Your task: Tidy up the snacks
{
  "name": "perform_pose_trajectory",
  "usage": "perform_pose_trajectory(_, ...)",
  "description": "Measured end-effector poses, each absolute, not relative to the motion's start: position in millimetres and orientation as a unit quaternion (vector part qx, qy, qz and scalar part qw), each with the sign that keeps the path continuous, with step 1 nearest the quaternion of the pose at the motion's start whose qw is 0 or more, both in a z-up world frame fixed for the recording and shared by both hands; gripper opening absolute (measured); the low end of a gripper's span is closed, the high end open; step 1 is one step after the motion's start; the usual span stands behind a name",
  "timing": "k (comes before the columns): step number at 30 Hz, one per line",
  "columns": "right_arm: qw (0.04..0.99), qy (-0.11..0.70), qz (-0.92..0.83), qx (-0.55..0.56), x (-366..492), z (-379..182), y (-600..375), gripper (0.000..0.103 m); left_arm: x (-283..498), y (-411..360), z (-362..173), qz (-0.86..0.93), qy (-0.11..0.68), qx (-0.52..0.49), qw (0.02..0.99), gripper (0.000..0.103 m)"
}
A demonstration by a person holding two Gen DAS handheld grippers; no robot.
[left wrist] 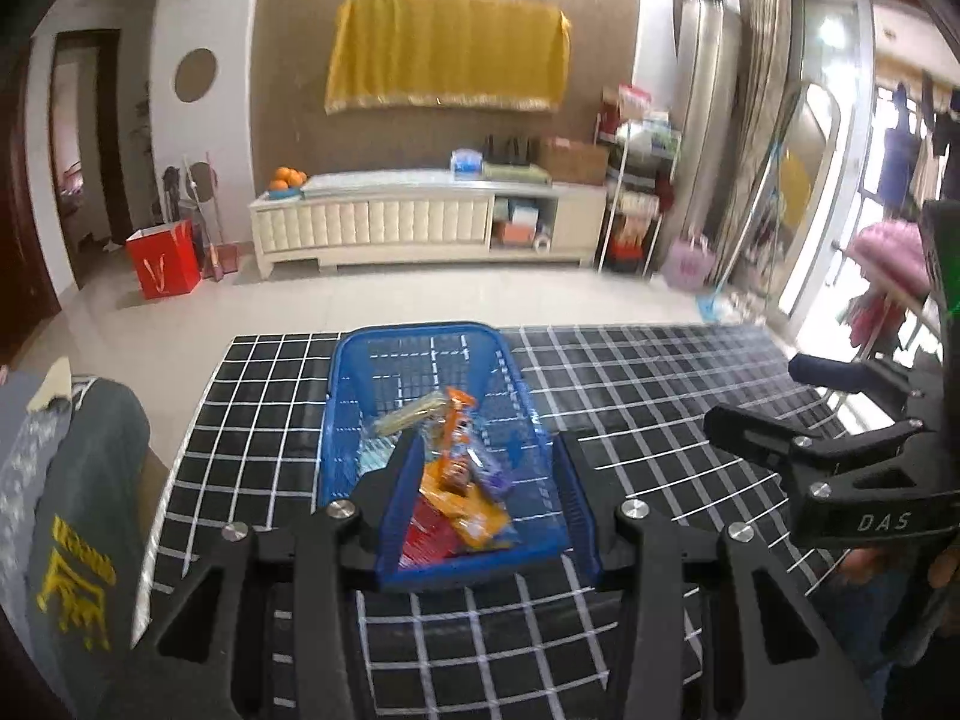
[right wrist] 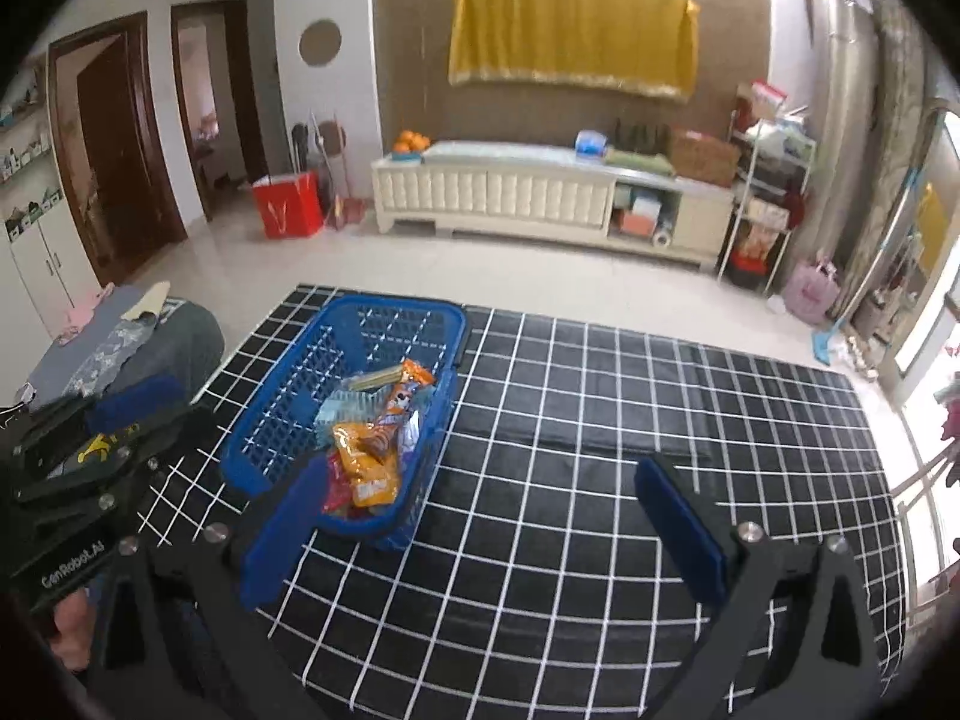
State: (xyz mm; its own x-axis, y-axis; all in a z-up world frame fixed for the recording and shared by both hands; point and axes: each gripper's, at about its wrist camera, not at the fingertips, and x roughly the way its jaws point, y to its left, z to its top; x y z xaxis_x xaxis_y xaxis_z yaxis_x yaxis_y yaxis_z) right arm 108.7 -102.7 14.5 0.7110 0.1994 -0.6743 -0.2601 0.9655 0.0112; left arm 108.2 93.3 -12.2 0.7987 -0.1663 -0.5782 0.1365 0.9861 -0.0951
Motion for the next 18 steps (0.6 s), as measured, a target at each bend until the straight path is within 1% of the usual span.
perform_pose_trajectory(2, 0.929, 0.348, 0.122, -0.043, 95, 18, -108, 0.103, 82, 87, -9, -0.067, 0.279, -0.029, 0.957, 0.042)
perform_pose_trajectory(3, 0.931, 0.341, 0.118, -0.045, 85, 19, -110, 0.103, 70, 83, -7, -0.056, 0.265, -0.022, 0.962, 0.048)
perform_pose_trajectory(4, 0.937, 0.328, 0.110, -0.051, 73, 22, -112, 0.103, 63, 80, -5, -0.049, 0.257, -0.015, 0.965, 0.063)
perform_pose_trajectory(6, 0.945, 0.306, 0.094, -0.059, 53, 26, -114, 0.103, 42, 72, 2, -0.035, 0.234, 0.001, 0.972, 0.079)
perform_pose_trajectory(9, 0.955, 0.282, 0.079, -0.043, 33, 31, -124, 0.103, 16, 67, 12, -0.026, 0.208, 0.003, 0.978, 0.083)
perform_pose_trajectory(10, 0.959, 0.273, 0.071, -0.036, 25, 33, -128, 0.103, 8, 64, 15, -0.023, 0.200, 0.004, 0.979, 0.088)
perform_pose_trajectory(15, 0.967, 0.243, 0.067, -0.038, -5, 37, -131, 0.103, -25, 58, 19, -0.023, 0.174, -0.005, 0.984, 0.103)
perform_pose_trajectory(18, 0.969, 0.235, 0.066, -0.029, -25, 38, -135, 0.103, -42, 51, 18, -0.025, 0.168, -0.005, 0.985, 0.103)
